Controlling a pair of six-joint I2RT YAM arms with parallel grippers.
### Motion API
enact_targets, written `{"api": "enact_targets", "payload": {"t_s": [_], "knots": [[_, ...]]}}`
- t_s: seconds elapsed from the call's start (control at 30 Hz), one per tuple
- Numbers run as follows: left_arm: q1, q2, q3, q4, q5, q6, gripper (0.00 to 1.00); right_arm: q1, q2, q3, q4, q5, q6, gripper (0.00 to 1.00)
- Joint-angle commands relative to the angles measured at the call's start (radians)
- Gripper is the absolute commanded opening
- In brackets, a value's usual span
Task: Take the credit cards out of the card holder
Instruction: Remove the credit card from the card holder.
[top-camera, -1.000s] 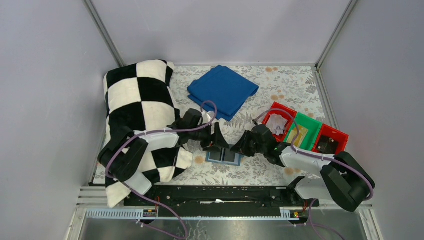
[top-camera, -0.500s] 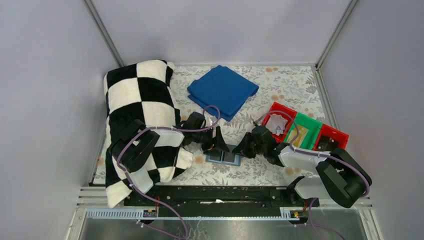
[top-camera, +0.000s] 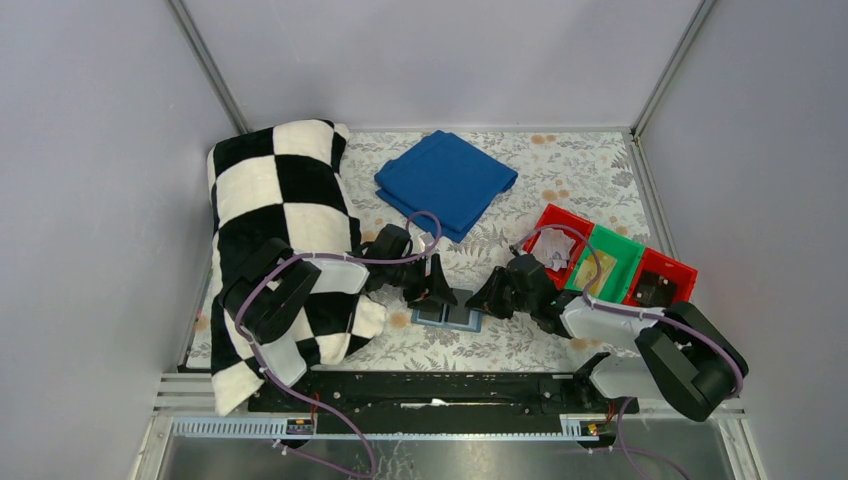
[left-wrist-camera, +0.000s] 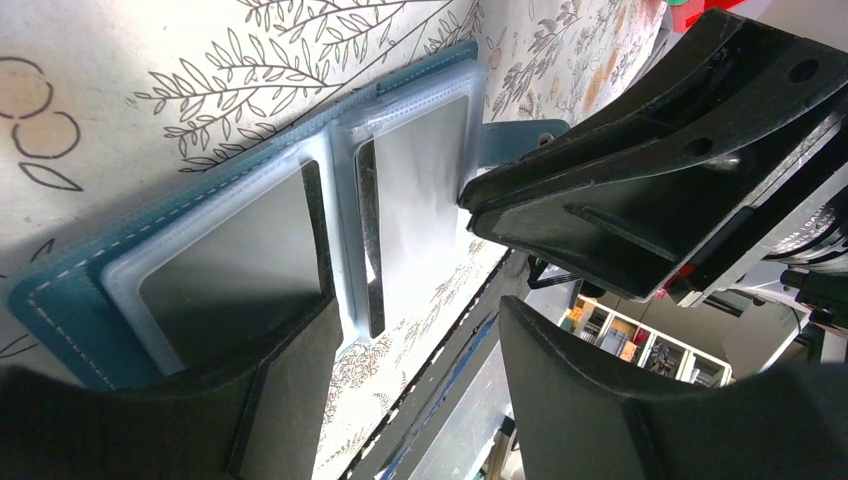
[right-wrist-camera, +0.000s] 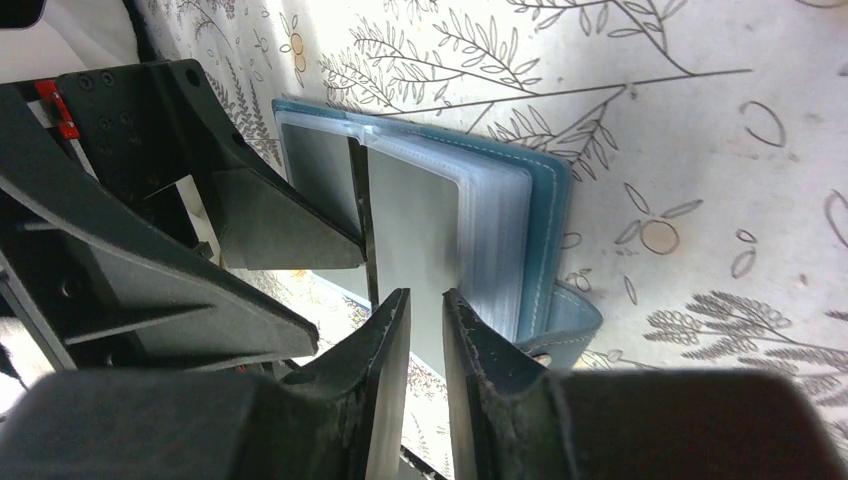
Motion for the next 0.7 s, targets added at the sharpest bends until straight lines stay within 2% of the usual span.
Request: {"api": "enact_targets", "payload": {"t_s": [0.0,0.3,0.57,0.67], "knots": [[-0.002,0.008,0.031,0.018,-0.037,0.031,0.64,-0.008,-0.067,-0.033,-0.055,0.058,-0.005,0.26],[-0.002,0.012,0.018,0.018,-0.038,0.029,0.63,-0.009,-0.011,-0.03,-0.029,0.028,-0.029,0.25],[-0.002,-0.01,0.015,0.004,-0.044,0.034,0.63,-0.008,-0.183,0.003,-0.115,0.1,-0.049,0.26],[-0.002,-0.013,0.016,0.001,-0.047,0.032,0.63,-0.008,-0.199,0.033,-0.134,0.093,-0.083,0.28]]}}
